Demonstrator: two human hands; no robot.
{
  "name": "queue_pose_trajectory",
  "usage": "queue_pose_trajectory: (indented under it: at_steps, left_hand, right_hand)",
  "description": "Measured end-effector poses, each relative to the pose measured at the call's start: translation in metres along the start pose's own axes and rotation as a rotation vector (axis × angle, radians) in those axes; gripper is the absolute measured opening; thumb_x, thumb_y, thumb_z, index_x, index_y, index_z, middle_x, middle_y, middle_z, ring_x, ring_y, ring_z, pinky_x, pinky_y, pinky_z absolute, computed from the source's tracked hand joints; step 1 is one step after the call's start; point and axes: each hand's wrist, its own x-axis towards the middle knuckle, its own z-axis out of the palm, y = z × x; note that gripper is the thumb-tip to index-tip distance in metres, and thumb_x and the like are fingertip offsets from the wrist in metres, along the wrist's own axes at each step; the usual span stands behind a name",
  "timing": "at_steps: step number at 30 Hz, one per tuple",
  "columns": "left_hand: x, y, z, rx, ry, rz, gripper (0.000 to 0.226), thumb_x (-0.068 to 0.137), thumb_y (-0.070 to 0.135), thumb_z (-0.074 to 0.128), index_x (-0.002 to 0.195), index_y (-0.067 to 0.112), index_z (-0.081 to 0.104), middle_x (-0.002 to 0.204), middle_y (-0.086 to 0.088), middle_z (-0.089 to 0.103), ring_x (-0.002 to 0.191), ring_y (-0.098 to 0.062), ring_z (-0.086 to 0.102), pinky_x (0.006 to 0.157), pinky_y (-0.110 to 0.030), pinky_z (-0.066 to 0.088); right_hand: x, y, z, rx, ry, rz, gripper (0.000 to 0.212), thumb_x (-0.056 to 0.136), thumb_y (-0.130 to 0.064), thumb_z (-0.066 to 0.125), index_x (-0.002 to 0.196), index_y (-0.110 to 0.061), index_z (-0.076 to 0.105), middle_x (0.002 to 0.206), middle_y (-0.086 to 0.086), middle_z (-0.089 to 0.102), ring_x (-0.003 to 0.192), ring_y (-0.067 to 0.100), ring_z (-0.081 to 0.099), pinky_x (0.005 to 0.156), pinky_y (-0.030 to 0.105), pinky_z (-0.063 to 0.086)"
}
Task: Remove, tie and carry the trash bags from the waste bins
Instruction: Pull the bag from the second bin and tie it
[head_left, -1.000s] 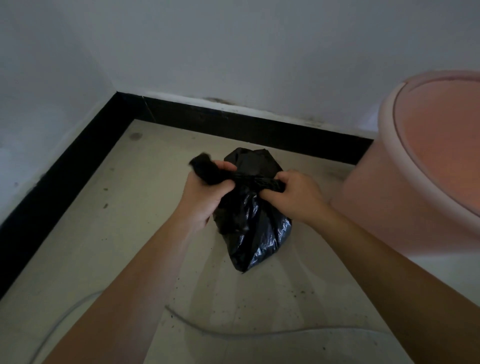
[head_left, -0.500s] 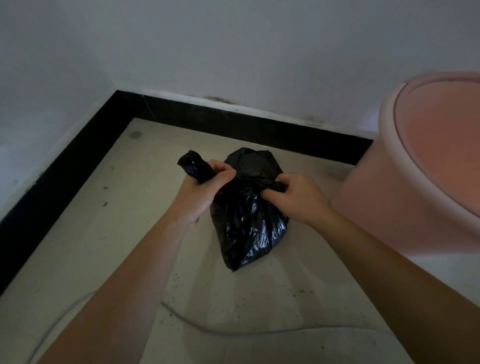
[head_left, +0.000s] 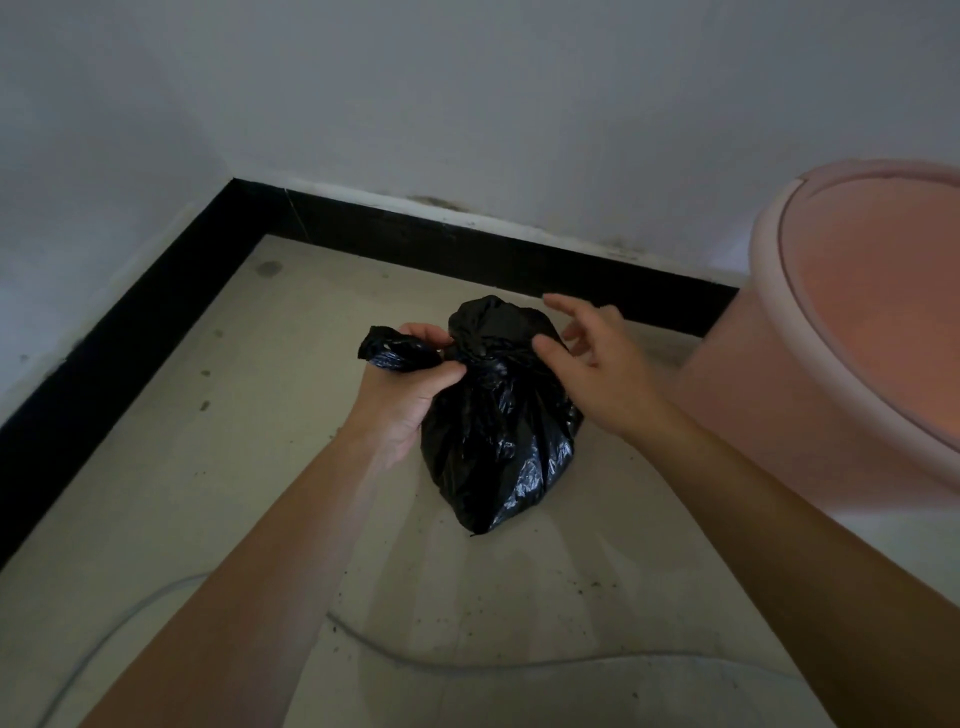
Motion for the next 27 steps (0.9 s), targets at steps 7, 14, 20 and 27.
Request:
queue_pose_trajectory:
  at_steps: [7,14,20,27]
  left_hand:
    - [-0.004,0.001,0.002,-0.037,-0.056,0.037,0.035,0.076,-0.023,0.065,0.084,0.009,0.055,0.088,-0.008,0.074,0.09,-0.02,0.073,0.076,-0.025,0.057]
    - [0.001,0.0,-0.008,0.144,-0.01,0.151,0.031,0.069,-0.012,0.081,0.08,0.008,0.06,0.095,-0.016,0.075,0.1,-0.022,0.073,0.086,-0.034,0.059]
    - [-0.002,0.0,-0.007,0.327,-0.002,0.224,0.027,0.067,0.001,0.088,0.074,0.014,0.065,0.087,-0.012,0.076,0.088,-0.018,0.074,0.078,-0.027,0.058]
    - [0.007,0.006,-0.014,0.441,-0.036,0.143,0.03,0.07,0.003,0.086,0.073,0.015,0.059,0.085,-0.017,0.075,0.067,-0.01,0.067,0.063,-0.026,0.05]
  right_hand:
    - [0.008,-0.007,0.01,-0.148,-0.181,-0.197,0.045,0.085,-0.062,0.052,0.122,-0.041,0.065,0.102,-0.007,0.056,0.105,0.015,0.052,0.094,0.047,0.046]
    - [0.012,-0.01,0.013,-0.111,-0.155,-0.193,0.015,0.084,-0.06,0.059,0.09,-0.047,0.063,0.102,-0.007,0.058,0.104,0.016,0.056,0.094,0.047,0.047]
    - [0.007,-0.015,0.014,-0.324,-0.08,-0.324,0.016,0.096,-0.039,0.055,0.098,-0.024,0.063,0.1,-0.008,0.049,0.097,0.014,0.047,0.09,0.04,0.04]
    - [0.001,0.01,-0.003,-1.131,0.077,-0.533,0.012,0.09,-0.012,0.055,0.097,-0.003,0.054,0.094,0.018,0.051,0.082,0.032,0.048,0.075,0.044,0.035]
